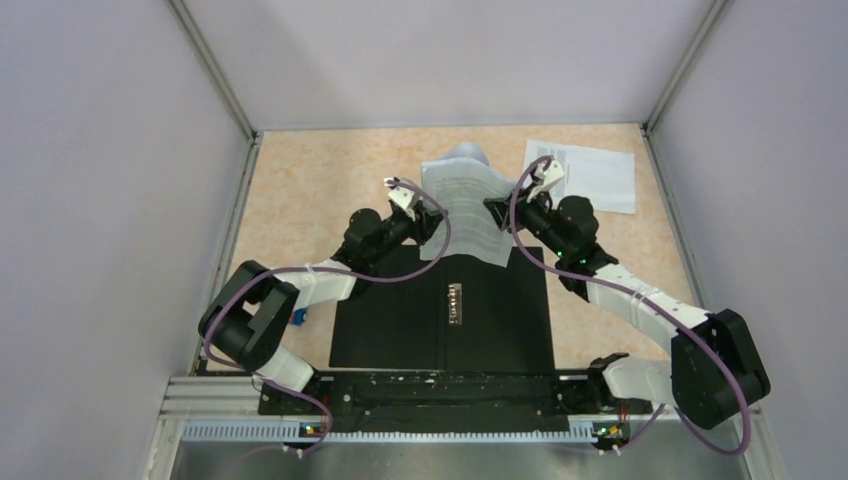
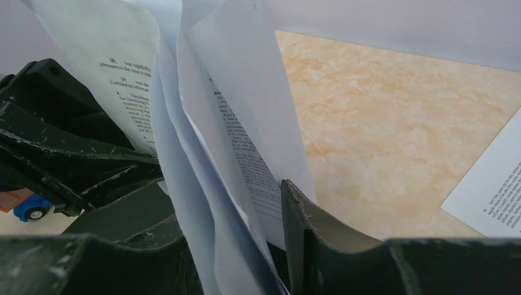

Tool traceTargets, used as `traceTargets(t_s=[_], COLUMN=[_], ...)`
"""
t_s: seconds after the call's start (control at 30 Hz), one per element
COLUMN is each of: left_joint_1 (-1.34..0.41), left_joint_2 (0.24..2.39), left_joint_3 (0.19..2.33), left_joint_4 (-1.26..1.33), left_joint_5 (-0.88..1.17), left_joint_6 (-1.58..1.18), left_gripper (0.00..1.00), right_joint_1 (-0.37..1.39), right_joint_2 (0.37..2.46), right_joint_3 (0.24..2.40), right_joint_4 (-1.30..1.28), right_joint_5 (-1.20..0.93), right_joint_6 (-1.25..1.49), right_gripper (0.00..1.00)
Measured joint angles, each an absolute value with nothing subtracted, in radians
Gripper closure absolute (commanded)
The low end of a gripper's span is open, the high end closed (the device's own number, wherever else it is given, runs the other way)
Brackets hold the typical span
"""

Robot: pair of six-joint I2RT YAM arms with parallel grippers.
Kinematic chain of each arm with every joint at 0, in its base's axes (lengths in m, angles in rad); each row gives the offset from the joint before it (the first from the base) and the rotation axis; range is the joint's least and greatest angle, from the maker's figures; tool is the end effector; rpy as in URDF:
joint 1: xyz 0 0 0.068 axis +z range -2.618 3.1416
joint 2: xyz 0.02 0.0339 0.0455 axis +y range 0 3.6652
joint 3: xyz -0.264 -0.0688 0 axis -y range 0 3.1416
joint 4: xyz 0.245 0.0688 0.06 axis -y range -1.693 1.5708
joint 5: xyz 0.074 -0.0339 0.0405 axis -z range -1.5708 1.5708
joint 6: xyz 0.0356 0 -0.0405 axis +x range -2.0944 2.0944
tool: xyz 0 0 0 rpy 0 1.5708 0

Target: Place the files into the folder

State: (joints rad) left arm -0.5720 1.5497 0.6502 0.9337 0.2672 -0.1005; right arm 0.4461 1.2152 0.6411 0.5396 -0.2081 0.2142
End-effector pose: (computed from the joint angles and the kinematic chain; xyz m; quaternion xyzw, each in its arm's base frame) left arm 0.2657 -0.1822 0.2266 0.2540 0.6473 -0.3225 0.6422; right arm 0.2451 0.1254 0.2746 -0.1544 0.7022 0.2947 0.6295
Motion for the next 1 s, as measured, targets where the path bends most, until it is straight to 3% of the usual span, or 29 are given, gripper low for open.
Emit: traceTargets(t_s=[0.17, 0.27, 0.33, 0.47, 0.77, 1.0], left_joint_1=[-0.572, -0.572, -0.572, -0.572, -0.572, -0.572], left_joint_2=[1.55, 1.55, 1.55, 1.522, 1.164, 1.056], left_joint_3=[0.65, 0.65, 0.651, 0.659, 0.898, 1.205], left_joint_4=[0.933, 0.933, 0.931, 0.874, 0.425, 0.13], left_joint_5=[0.268, 0.272, 0.275, 0.295, 0.378, 0.451], left_joint_6=[-0.096, -0.093, -0.088, -0.065, 0.142, 0.237], left_gripper=[0.8, 1.0, 1.0, 1.0, 1.0, 1.0], right_joint_1=[0.446, 0.446, 0.444, 0.416, 0.315, 0.311], right_joint_2=[1.238, 1.24, 1.24, 1.233, 1.09, 1.003], right_joint_3=[0.641, 0.641, 0.641, 0.645, 0.767, 0.912], right_joint_4=[0.539, 0.535, 0.534, 0.516, 0.436, 0.447], right_joint_5=[-0.221, -0.224, -0.225, -0.234, -0.318, -0.431], right_joint_6=[0.221, 0.221, 0.221, 0.226, 0.252, 0.258], right_gripper=[0.62, 0.62, 0.59, 0.43, 0.06, 0.01])
